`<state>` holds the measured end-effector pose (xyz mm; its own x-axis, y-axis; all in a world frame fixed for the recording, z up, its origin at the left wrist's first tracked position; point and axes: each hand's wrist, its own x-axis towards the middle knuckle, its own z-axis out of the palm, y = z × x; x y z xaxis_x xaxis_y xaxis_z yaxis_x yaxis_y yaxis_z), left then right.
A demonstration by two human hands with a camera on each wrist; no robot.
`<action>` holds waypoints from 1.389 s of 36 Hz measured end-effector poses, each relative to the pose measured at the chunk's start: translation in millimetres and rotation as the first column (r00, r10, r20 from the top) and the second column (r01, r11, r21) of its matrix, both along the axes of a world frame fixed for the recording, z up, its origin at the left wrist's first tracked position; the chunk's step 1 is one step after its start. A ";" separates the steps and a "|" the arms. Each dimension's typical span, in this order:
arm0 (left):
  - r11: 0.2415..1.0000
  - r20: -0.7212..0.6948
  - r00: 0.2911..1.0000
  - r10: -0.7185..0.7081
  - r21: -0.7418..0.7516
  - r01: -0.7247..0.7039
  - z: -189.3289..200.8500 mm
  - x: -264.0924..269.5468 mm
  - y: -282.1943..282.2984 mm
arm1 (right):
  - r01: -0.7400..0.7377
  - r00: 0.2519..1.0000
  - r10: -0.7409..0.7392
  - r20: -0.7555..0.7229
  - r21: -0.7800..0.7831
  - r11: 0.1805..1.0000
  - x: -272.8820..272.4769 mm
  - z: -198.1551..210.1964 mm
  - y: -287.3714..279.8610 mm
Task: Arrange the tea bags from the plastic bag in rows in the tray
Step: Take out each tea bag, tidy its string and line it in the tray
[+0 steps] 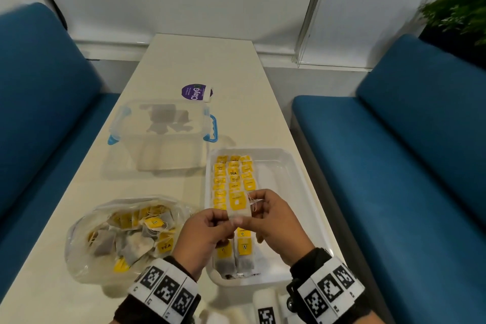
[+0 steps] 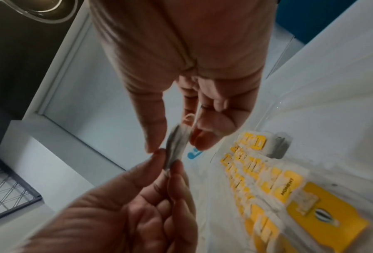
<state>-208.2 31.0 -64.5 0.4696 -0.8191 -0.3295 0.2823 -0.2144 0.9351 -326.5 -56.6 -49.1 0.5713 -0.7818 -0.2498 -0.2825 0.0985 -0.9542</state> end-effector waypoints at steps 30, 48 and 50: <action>0.961 0.653 0.713 -0.255 0.255 0.110 -26.7 14.9 -2.6 | -0.106 0.768 0.072 -0.636 -0.015 0.994 37.4 -41.6 -105.0; 0.994 0.525 0.844 0.112 -0.043 -0.105 5.1 41.7 27.2 | -0.167 0.954 0.124 -0.272 -0.142 0.976 71.3 30.8 -50.4; 0.966 0.545 0.799 0.254 -0.095 -0.242 7.7 58.3 41.9 | -0.290 0.942 0.264 -0.206 -0.105 0.951 86.2 45.9 -25.0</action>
